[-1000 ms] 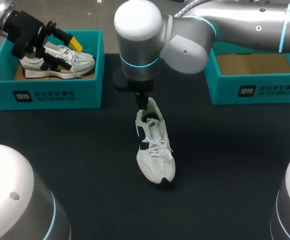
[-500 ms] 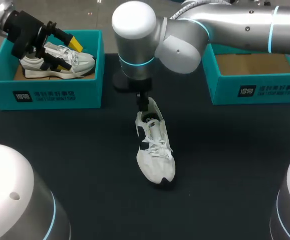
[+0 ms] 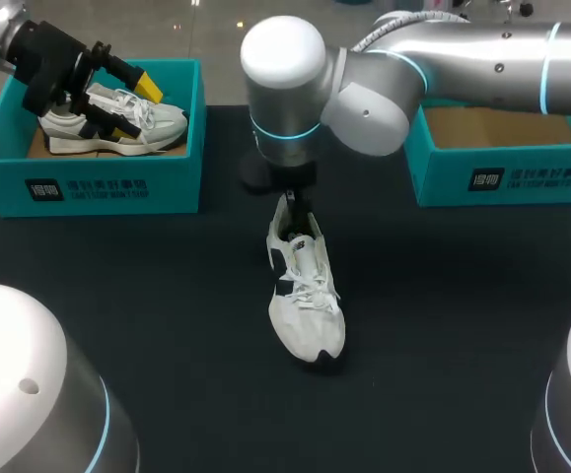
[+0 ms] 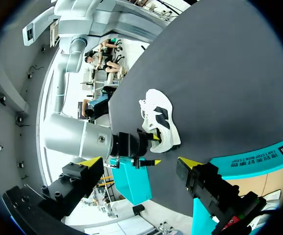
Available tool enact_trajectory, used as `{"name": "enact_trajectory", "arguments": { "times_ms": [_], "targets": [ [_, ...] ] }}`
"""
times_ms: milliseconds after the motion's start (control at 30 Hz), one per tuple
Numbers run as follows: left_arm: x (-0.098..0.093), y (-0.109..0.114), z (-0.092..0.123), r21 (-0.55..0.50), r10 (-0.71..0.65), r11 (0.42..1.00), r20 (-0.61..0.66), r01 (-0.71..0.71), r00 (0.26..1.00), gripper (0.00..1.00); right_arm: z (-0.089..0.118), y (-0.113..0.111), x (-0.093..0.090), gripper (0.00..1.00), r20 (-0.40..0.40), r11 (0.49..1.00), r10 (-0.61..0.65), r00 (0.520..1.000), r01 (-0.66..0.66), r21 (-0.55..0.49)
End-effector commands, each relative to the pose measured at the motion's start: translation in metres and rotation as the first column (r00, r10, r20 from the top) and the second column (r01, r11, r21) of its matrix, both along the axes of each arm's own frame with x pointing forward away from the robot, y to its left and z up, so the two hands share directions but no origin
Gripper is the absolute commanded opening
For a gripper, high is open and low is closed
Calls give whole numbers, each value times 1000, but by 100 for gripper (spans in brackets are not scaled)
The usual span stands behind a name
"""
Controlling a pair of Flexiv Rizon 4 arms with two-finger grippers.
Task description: Take the shoe out of the shoebox, open the shoe tongue, remove and reinsert the insole, then place the shoe into the shoebox
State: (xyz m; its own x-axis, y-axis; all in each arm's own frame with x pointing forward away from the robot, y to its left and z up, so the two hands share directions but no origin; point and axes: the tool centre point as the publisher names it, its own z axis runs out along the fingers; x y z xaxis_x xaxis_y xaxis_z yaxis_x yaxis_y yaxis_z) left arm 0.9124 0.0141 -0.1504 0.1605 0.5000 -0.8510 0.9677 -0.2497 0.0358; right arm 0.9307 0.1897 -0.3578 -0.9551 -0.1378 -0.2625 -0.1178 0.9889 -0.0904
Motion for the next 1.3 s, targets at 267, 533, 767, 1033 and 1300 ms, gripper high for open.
{"name": "enact_trajectory", "arguments": {
  "times_ms": [267,533,767,1033,1300],
  "targets": [
    [-1,0,0,3,0,1000,2,0,1000,100,-28,12,12,80,-74,1000,-11,997,9,-22],
    [-1,0,0,3,0,1000,2,0,1000,100,-41,4,11,71,-98,998,-38,994,34,-49],
    [-1,0,0,3,0,1000,2,0,1000,100,-45,1,11,45,-109,997,-61,992,55,-58],
    [-1,0,0,3,0,1000,2,0,1000,100,-47,0,8,0,-114,991,-118,986,109,-81],
    [-1,0,0,3,0,1000,2,0,1000,100,-34,-4,0,0,-101,979,-199,975,192,-72]
  ]
}}
